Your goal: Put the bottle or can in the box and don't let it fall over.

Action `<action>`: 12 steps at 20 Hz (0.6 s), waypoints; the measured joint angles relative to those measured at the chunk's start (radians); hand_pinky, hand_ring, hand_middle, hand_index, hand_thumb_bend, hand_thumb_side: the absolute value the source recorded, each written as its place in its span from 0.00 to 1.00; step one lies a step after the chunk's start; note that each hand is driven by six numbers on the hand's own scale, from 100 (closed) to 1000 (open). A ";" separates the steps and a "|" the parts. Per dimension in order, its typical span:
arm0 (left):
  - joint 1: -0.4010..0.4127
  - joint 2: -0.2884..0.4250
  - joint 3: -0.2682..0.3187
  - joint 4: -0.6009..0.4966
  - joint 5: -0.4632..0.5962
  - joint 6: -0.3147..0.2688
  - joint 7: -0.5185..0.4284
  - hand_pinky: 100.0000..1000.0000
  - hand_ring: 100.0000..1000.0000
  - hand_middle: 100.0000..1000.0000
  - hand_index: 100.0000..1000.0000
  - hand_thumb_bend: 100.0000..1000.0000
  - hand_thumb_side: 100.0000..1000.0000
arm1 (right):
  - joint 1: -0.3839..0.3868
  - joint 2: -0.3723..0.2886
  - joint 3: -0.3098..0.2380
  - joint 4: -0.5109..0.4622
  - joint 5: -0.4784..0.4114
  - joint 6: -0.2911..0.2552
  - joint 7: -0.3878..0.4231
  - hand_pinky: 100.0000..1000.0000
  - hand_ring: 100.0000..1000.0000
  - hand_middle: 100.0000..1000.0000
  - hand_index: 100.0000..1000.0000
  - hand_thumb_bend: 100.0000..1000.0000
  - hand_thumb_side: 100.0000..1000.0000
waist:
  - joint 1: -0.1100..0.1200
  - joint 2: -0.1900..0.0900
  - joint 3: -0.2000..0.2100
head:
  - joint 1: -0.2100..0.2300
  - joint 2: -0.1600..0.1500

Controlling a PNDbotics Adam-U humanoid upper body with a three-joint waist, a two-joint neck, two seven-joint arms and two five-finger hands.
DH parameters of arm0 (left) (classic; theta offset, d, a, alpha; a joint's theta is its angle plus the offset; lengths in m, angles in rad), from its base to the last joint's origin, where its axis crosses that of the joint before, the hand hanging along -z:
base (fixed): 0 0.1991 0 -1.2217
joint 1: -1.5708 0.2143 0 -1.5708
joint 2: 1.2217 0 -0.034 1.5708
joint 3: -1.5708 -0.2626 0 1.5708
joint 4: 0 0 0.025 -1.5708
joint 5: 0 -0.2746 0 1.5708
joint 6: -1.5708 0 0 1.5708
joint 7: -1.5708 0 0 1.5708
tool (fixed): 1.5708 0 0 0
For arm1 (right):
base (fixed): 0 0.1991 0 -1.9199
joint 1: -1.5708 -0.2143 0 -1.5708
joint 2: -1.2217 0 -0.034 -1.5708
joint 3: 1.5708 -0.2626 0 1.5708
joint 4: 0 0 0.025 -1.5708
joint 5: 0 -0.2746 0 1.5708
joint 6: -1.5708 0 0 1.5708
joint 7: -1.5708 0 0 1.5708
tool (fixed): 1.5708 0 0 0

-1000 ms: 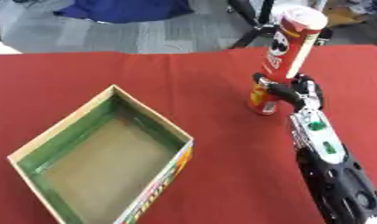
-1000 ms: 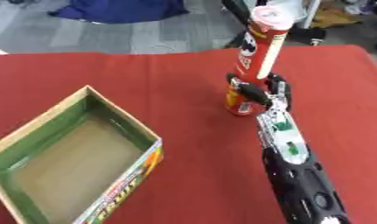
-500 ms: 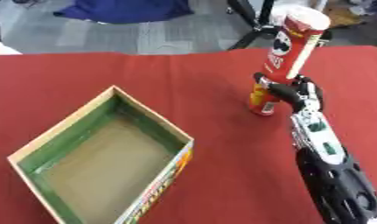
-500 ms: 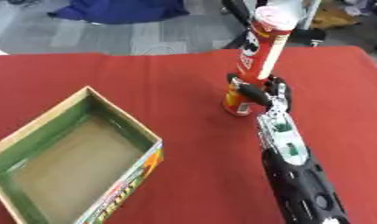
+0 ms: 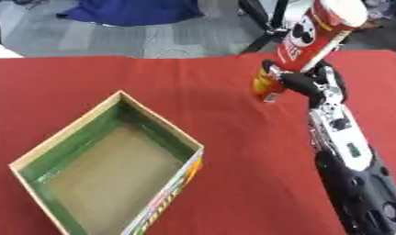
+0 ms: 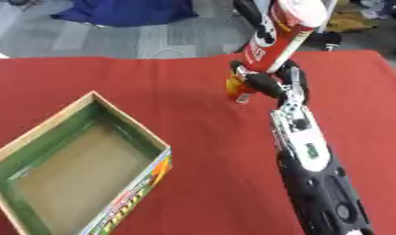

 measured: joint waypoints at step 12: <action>0.001 0.000 0.000 0.000 0.000 0.003 -0.004 0.83 0.85 0.77 0.78 0.11 0.92 | -0.035 -0.022 0.123 -0.230 0.015 0.103 0.176 0.79 0.91 0.39 0.51 0.31 0.00 | -0.012 -0.025 0.001 | 0.001 0.018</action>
